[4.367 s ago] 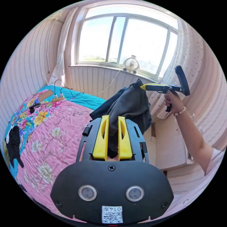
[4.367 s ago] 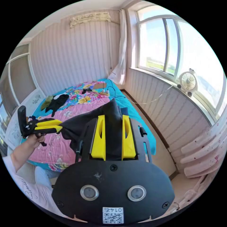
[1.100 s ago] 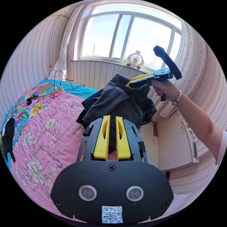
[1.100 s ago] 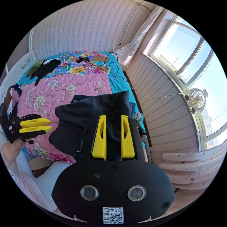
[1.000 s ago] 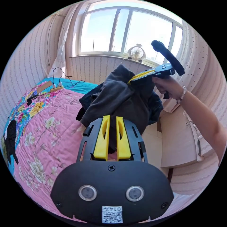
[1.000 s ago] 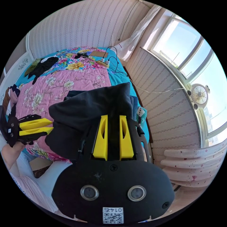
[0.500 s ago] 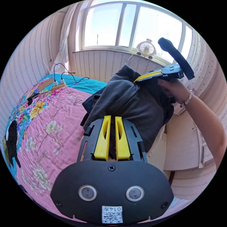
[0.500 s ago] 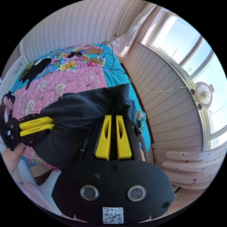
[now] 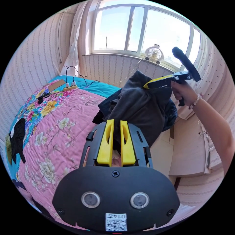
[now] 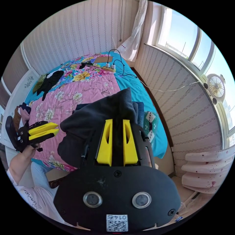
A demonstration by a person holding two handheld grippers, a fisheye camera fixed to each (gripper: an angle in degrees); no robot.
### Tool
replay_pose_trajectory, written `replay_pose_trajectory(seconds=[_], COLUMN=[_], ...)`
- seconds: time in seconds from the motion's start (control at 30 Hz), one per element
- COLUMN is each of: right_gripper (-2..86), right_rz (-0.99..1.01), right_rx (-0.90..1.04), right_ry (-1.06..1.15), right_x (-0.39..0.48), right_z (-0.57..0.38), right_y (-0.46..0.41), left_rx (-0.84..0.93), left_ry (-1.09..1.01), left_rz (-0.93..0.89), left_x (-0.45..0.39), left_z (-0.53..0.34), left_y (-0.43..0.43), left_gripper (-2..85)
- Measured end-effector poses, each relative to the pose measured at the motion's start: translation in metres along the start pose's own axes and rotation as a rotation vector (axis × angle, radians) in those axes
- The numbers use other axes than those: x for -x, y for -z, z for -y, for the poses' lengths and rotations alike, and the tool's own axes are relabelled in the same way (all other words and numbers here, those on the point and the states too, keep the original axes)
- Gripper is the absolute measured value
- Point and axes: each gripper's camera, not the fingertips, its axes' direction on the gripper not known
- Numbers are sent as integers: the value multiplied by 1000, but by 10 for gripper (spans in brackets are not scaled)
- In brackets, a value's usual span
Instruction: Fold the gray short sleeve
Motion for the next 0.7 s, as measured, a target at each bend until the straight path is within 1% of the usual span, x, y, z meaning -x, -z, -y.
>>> replay_pose_trajectory(seconds=[0.13,0.2,0.37,0.47,0.57,0.63,0.7], right_gripper=[75,64,31,8,-1,-3,-4], right_rz=[-50,-95,-97,-117,-131,-97,-4], right_rx=[-18,-6,-63,-41,-37,-33,-2], right_ry=[47,60,28,48,3,-56,-128], right_x=[9,13,10,7,-10,-27,-53], right_z=[-15,-23,-34,-32,-27,-23,-17], right_y=[10,3,-9,-26,-43,-51,-60], left_rx=[24,50,73,60,31,51,83], left_ry=[-1,-1,42,43,5,-88,-139], left_rz=[-56,-57,-72,-51,16,79,64], left_x=[-12,-19,-20,-14,-9,-14,-16], left_z=[-10,-16,-13,15,59,101,129], left_y=[-6,-16,-42,-55,-68,-82,-94], left_gripper=[51,52,50,37,2,-6,-8])
